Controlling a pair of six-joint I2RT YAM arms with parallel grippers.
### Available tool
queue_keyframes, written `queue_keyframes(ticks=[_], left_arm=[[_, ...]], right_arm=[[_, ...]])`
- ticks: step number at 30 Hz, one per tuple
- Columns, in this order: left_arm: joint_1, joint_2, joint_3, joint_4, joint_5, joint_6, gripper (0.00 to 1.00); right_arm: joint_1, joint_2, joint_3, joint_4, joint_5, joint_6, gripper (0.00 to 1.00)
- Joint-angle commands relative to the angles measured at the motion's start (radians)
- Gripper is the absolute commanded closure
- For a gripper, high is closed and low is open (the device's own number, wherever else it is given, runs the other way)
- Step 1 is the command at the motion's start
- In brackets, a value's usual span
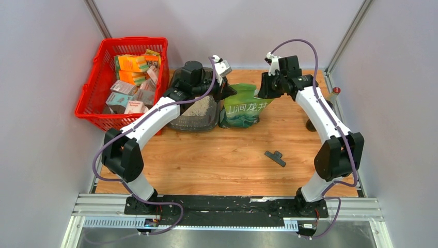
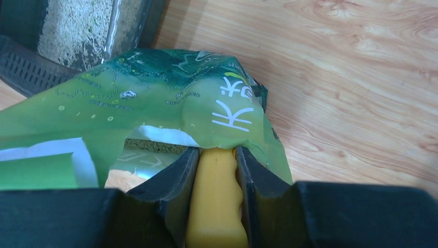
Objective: Fill the litter box with clean litter
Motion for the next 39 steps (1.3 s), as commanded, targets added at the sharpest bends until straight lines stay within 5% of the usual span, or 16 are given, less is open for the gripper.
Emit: queue_keyframes(ticks=[1, 8, 18, 39], left_arm=[[-0.004, -0.079, 0.035, 0.104, 0.043, -0.018, 1.00], [-0.006, -0.073, 0.039, 0.089, 0.040, -0.004, 1.00], [-0.006, -0.056, 0.068, 0.065, 0.041, 0.028, 1.00], [-0.006, -0.062, 0.119, -0.152, -0.009, 0.240, 1.00]], right_arm=[[-0.005, 0.073, -0.077, 0.023, 0.095, 0.069, 1.00], [-0.005, 0.108, -0.155, 0.082, -0.049, 0.230, 1.00], [-0.134, 0.113, -0.204, 0.234, -0.509, 0.430, 1.00], [-0.421, 0.085, -0.106, 0.234, -0.906, 0.487, 1.00]])
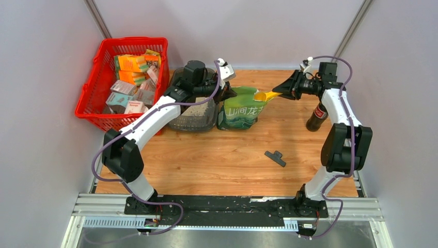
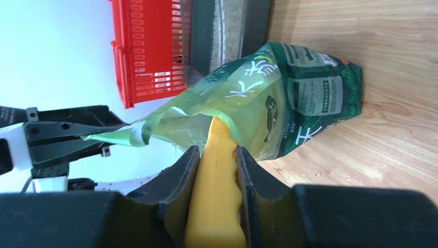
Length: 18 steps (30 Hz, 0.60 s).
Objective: Fill the litter box with clean litter
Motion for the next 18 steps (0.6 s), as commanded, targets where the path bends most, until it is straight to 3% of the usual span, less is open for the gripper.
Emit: queue_keyframes(ticks=[1, 6, 18], left_arm=[[0.011, -0.062, 0.086, -0.046, -0.009, 0.086, 1.00], [0.013, -0.053, 0.109, -0.079, -0.025, 0.129, 1.00], [0.013, -0.038, 0.132, -0.106, -0.029, 0.162, 1.00]], right_arm=[[-0.039, 0.008, 0.045, -0.015, -0.139, 0.008, 1.00], [-0.063, 0.026, 0.060, -0.016, -0.225, 0.019, 1.00], [-0.116, -0.004, 0.042, 0.039, -0.222, 0.134, 1.00]])
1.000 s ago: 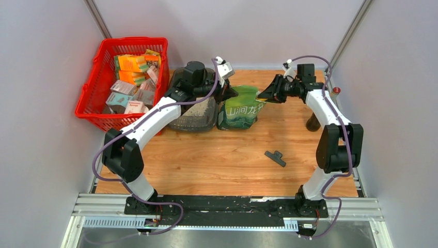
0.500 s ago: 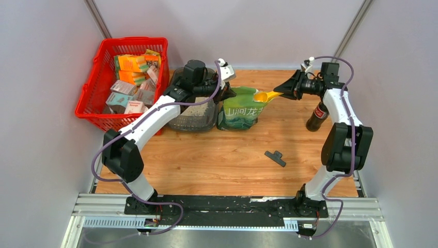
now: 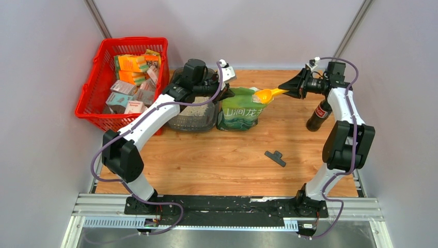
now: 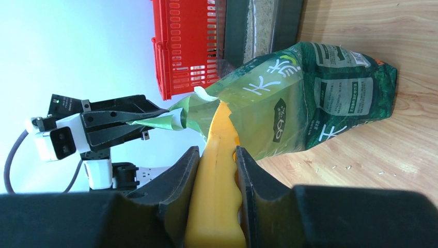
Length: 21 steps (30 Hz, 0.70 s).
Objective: Fill the litter box with clean litter
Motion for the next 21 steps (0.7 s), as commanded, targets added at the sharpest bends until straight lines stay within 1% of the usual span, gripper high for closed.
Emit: queue_keyframes(ticks=[1, 8, 9, 10, 12, 15, 21], left_arm=[[0.012, -0.037, 0.077, 0.029, 0.001, 0.033, 1.00], [0.014, -0.037, 0.074, 0.030, -0.001, 0.040, 1.00], [0.014, -0.035, 0.074, 0.029, -0.001, 0.040, 1.00], [0.014, -0.035, 0.074, 0.030, -0.001, 0.040, 1.00], [0.014, -0.032, 0.075, 0.032, 0.001, 0.039, 1.00], [0.014, -0.029, 0.082, 0.029, -0.002, 0.039, 1.00], [0.014, -0.024, 0.086, 0.026, -0.007, 0.051, 1.00]], right_arm=[[-0.037, -0.040, 0.002, 0.056, -0.030, 0.066, 1.00], [-0.063, -0.057, -0.042, 0.111, -0.033, 0.119, 1.00], [-0.066, -0.060, -0.080, 0.145, -0.047, 0.171, 1.00], [-0.067, -0.064, -0.103, 0.230, -0.061, 0.196, 1.00], [-0.070, -0.069, -0.131, 0.250, -0.070, 0.217, 1.00], [-0.070, -0.098, -0.211, 0.406, -0.087, 0.308, 1.00], [-0.084, -0.127, -0.229, 0.394, -0.053, 0.290, 1.00]])
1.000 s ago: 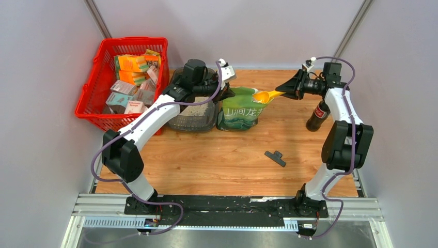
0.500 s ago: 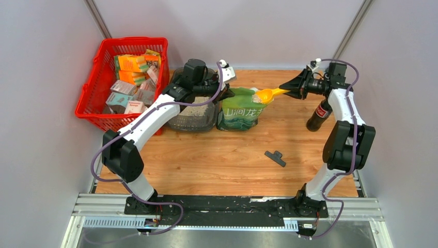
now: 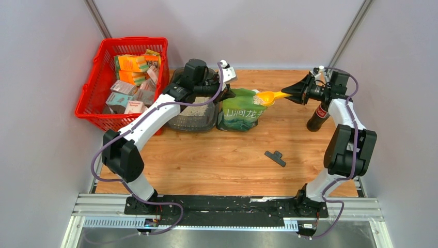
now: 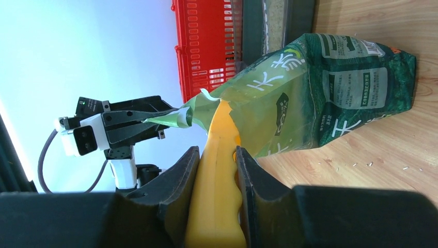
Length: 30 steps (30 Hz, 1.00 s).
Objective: Fill the litter box with clean litter
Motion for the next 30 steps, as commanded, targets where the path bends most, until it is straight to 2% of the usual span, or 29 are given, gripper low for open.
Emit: queue_keyframes(ticks=[1, 8, 21, 24, 27, 30], left_arm=[[0.018, -0.025, 0.082, 0.037, -0.016, 0.040, 1.00], [0.024, -0.010, 0.107, 0.016, -0.019, 0.052, 1.00], [0.031, 0.004, 0.116, 0.028, -0.024, 0.032, 1.00], [0.031, 0.006, 0.115, 0.025, -0.025, 0.029, 1.00], [0.032, 0.002, 0.112, 0.016, -0.027, 0.031, 1.00], [0.034, -0.001, 0.110, 0.007, -0.027, 0.041, 1.00]], right_arm=[[-0.036, -0.067, -0.005, 0.077, 0.018, 0.021, 1.00], [-0.037, -0.108, 0.043, 0.039, 0.056, -0.020, 1.00], [-0.037, -0.130, 0.084, -0.152, 0.105, -0.157, 1.00], [-0.039, -0.125, 0.050, -0.123, 0.110, -0.108, 1.00], [-0.048, -0.133, -0.022, 0.059, 0.087, 0.039, 1.00], [-0.054, -0.146, -0.043, 0.143, 0.079, 0.122, 1.00]])
